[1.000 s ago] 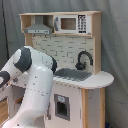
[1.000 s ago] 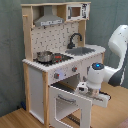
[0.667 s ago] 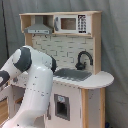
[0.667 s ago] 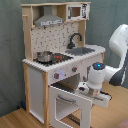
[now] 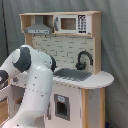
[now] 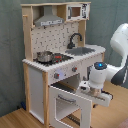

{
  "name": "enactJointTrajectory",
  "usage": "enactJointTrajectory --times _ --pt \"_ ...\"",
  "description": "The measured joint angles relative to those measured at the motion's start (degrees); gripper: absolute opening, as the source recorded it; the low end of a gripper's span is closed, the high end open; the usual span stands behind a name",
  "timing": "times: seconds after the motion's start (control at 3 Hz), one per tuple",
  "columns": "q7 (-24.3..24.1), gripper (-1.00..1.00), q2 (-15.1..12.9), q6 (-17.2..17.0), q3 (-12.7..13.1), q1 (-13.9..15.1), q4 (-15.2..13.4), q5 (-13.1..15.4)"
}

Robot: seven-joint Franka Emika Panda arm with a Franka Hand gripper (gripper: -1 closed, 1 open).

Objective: Play with the kitchen

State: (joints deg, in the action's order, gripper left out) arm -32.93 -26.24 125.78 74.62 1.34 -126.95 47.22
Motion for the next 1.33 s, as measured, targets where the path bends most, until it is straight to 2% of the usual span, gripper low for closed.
enactJointTrajectory --times 1.0,1.33 --pt "-3.88 1.0 2.0 -14.62 12.4 8.59 0.03 -0.19" --pt "-4.28 1.0 2.09 -18.32 15.86 11.32 0.1 -0.06"
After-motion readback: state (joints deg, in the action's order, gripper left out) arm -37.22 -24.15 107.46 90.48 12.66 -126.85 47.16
